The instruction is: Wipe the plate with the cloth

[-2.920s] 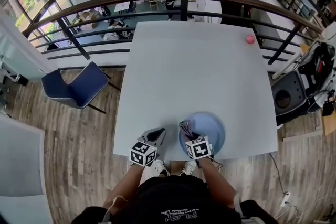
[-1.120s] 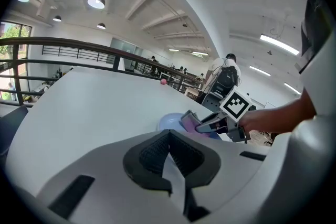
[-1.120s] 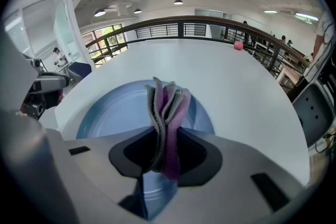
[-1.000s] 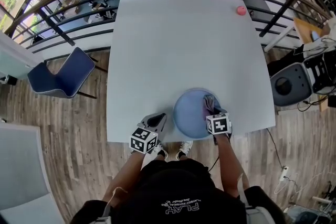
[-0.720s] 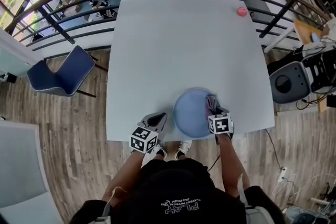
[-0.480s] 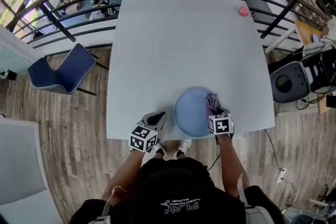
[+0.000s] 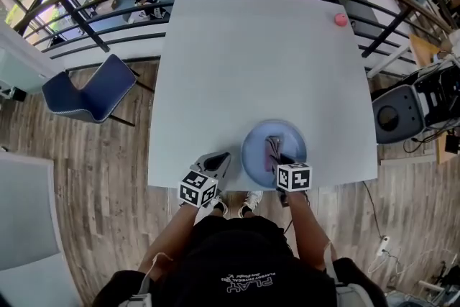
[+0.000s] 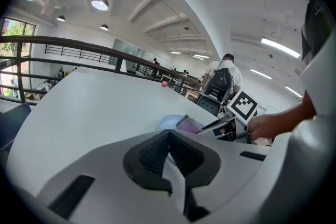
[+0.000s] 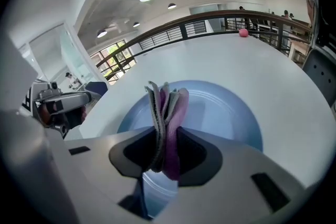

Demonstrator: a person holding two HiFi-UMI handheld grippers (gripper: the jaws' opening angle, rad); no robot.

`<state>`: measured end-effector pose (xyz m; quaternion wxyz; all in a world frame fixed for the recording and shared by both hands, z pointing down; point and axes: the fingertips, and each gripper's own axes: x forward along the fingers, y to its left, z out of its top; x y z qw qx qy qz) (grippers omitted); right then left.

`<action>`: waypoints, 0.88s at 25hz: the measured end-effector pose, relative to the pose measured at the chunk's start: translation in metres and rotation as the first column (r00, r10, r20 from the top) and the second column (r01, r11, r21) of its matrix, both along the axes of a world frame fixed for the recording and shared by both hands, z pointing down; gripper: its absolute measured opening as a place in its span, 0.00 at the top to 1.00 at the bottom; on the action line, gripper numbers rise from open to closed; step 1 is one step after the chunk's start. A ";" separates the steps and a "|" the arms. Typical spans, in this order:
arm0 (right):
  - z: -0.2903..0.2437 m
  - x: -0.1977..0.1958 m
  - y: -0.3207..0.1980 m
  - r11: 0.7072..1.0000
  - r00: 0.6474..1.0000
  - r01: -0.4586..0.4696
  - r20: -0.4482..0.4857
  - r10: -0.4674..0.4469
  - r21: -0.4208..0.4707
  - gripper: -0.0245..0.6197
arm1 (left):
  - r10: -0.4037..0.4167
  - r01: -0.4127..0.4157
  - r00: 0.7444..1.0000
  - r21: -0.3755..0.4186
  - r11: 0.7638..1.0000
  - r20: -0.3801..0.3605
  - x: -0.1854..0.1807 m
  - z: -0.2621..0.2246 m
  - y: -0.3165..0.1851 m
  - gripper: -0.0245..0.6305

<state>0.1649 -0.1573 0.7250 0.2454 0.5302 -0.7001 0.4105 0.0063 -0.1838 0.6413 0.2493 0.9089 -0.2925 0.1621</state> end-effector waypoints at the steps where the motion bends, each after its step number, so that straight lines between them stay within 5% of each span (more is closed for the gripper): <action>1: 0.001 -0.006 -0.001 1.000 1.000 0.016 0.004 -0.016 -0.001 0.78 | -0.003 0.003 1.000 0.000 1.000 0.002 -0.001 0.000 -0.001 0.94; 13: 0.012 -0.062 0.000 0.988 0.988 0.153 0.013 -0.152 -0.034 0.78 | -0.015 0.015 1.000 -0.011 1.000 0.005 -0.011 0.004 -0.001 0.94; 22: 0.014 -0.057 0.018 0.979 0.975 0.201 -0.092 -0.204 -0.043 0.78 | 0.008 -0.007 1.000 -0.019 1.000 0.007 -0.005 0.011 0.003 0.94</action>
